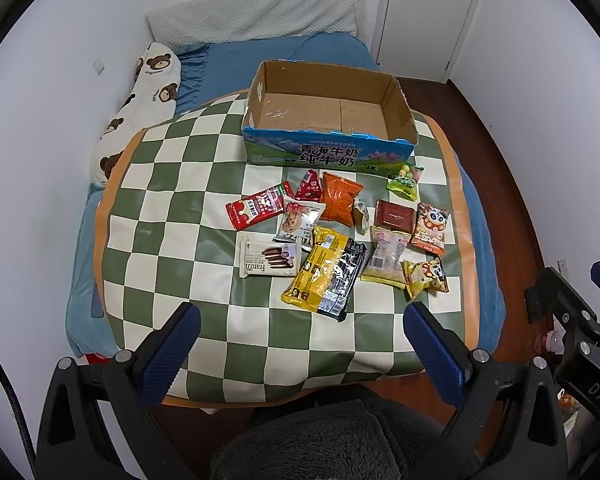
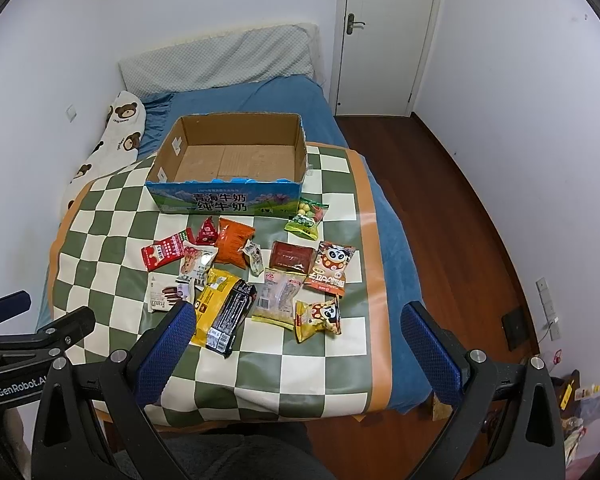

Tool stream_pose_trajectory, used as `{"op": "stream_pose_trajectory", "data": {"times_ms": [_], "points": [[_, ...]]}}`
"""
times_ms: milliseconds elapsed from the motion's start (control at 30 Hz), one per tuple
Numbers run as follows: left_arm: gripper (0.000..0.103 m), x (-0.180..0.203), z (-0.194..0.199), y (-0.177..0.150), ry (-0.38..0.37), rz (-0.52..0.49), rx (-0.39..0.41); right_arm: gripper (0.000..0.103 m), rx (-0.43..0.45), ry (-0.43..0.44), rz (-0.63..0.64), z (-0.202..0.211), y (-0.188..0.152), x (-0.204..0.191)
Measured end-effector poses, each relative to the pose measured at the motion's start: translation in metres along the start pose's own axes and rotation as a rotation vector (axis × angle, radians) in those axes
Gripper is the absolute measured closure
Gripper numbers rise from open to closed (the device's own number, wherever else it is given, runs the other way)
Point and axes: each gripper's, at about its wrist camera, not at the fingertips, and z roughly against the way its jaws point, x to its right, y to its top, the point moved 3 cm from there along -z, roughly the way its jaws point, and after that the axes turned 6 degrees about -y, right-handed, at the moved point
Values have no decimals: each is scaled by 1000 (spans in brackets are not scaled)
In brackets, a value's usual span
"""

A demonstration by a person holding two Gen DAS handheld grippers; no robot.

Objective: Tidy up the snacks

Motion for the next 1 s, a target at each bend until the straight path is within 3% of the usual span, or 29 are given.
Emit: {"op": "stream_pose_trajectory", "data": {"times_ms": [1000], "points": [[0, 8, 3, 1, -3, -13, 9, 0, 9, 0, -4, 0, 6, 5]]}}
